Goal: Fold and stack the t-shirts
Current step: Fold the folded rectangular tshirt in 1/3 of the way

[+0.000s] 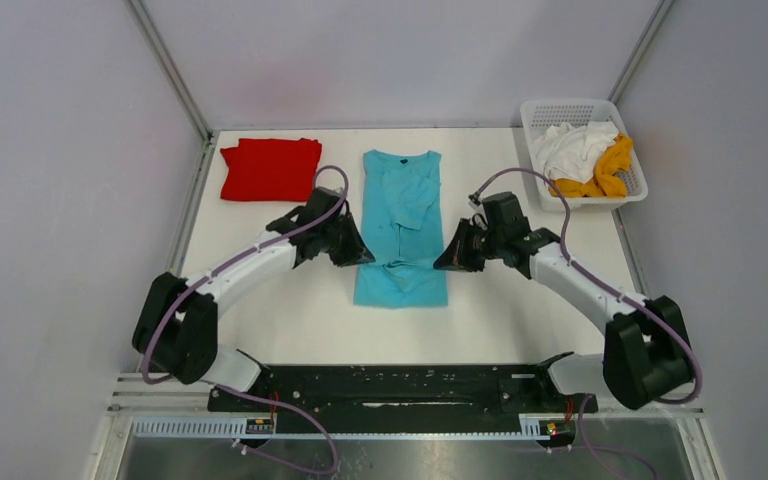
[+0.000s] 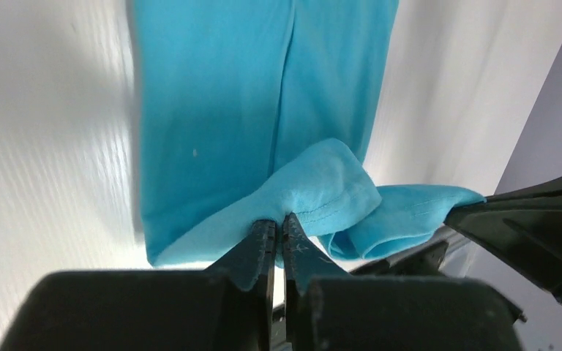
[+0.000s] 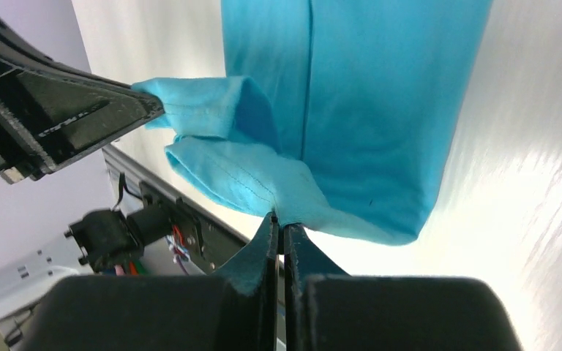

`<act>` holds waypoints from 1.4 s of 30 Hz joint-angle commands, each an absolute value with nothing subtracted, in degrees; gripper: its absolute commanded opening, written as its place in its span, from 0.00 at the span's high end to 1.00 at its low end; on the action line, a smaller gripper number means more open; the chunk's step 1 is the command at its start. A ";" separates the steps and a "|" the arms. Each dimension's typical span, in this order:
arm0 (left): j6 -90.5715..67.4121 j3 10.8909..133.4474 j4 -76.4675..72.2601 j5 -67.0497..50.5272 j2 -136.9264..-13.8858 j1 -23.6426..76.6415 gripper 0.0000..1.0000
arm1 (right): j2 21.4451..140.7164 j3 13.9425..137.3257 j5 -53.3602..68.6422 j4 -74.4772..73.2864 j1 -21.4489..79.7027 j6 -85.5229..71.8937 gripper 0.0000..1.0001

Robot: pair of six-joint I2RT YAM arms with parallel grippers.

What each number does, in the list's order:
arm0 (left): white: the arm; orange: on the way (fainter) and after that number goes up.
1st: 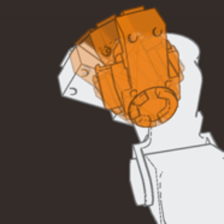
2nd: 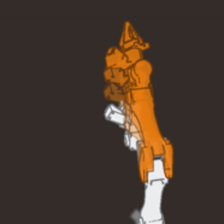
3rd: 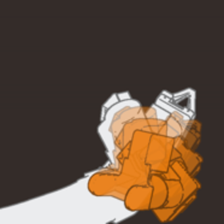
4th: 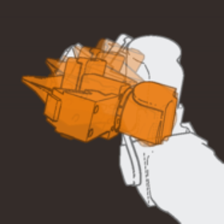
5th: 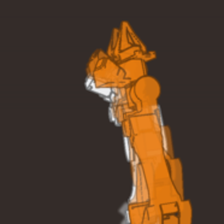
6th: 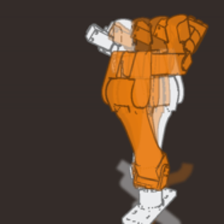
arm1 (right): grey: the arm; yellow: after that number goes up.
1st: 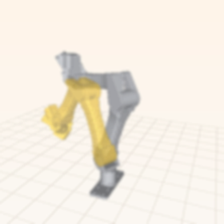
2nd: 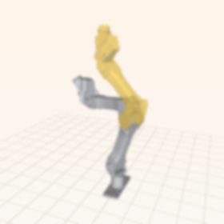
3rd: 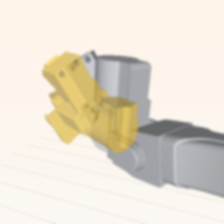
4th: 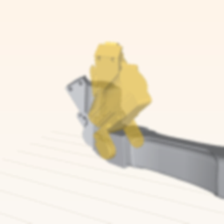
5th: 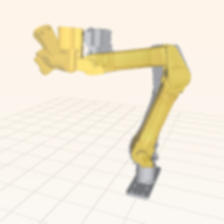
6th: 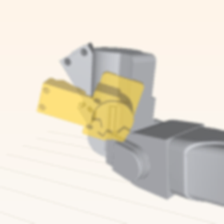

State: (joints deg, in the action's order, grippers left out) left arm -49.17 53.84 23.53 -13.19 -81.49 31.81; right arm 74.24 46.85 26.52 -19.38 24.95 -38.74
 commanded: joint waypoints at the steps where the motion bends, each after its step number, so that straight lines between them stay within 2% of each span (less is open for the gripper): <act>1: -45.87 60.89 21.63 -12.48 -86.49 28.51 1.00 | 80.38 52.95 27.01 -18.16 22.00 -35.20 1.00; 15: -45.73 71.82 22.32 -11.74 -100.79 24.76 1.00 | 97.30 63.76 31.69 -13.38 16.58 -34.30 1.00; 18: -45.12 73.59 23.18 -10.93 -103.19 24.08 0.92 | 100.26 65.18 32.37 -12.06 15.95 -34.73 1.00; 19: -44.95 74.09 23.49 -10.99 -104.11 23.74 0.89 | 101.07 65.67 32.47 -11.63 15.73 -34.80 0.96; 22: -44.47 75.57 23.30 -11.82 -106.31 22.78 0.65 | 104.46 68.70 32.38 -10.69 14.82 -34.55 0.92; 23: -44.04 76.41 23.17 -12.02 -106.85 22.50 0.54 | 105.51 69.96 32.35 -10.76 14.37 -34.54 0.89; 25: -42.98 79.02 24.49 -12.71 -107.86 22.01 0.27 | 106.86 72.39 32.52 -11.99 13.55 -34.22 0.72; 27: -41.82 81.00 26.59 -13.08 -107.52 21.80 0.05 | 106.62 73.90 31.53 -14.75 13.28 -32.59 0.42; 28: -41.31 80.91 26.92 -12.91 -106.55 21.80 0.01 | 105.70 73.66 30.73 -15.88 13.33 -31.30 0.07; 29: -41.03 79.93 26.80 -12.73 -104.23 21.80 0.01 | 104.49 72.72 30.15 -16.39 13.31 -30.53 0.01; 42: -44.90 42.57 22.44 -14.04 -76.49 24.24 0.01 | 79.18 39.84 22.64 -16.26 14.78 -30.82 0.01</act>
